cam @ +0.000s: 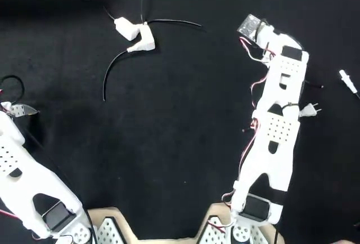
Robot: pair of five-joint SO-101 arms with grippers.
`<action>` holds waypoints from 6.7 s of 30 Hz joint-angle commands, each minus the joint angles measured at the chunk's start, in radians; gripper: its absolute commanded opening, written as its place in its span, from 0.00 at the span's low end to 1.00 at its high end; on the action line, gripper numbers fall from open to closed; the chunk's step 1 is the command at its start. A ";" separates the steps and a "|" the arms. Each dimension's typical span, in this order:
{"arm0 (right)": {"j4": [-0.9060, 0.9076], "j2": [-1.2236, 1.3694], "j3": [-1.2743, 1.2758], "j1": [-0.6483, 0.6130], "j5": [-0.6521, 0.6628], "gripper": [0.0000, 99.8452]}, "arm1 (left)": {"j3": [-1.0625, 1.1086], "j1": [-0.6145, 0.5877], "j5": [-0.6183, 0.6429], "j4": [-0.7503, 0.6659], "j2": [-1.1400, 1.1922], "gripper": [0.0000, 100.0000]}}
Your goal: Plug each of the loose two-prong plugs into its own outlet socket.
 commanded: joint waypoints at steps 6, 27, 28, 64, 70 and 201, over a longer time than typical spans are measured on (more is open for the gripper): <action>0.178 -0.082 -0.113 -0.057 0.015 0.05 | -0.016 0.038 0.012 0.003 0.002 0.47; 0.806 -0.446 -0.400 -0.456 -0.482 0.05 | -0.030 0.077 0.003 0.002 0.002 0.47; 0.806 -0.443 -0.398 -0.482 -0.499 0.05 | -0.044 0.087 0.003 0.002 0.003 0.47; 0.712 -1.038 1.102 -0.979 -0.726 0.05 | -0.039 0.094 -0.054 0.003 0.003 0.47; 0.565 -1.118 1.429 -0.914 -0.563 0.17 | -0.039 0.094 -0.054 0.003 0.003 0.47; 0.489 -0.915 -0.211 -1.079 -1.016 0.01 | -0.039 0.093 -0.052 0.003 0.003 0.47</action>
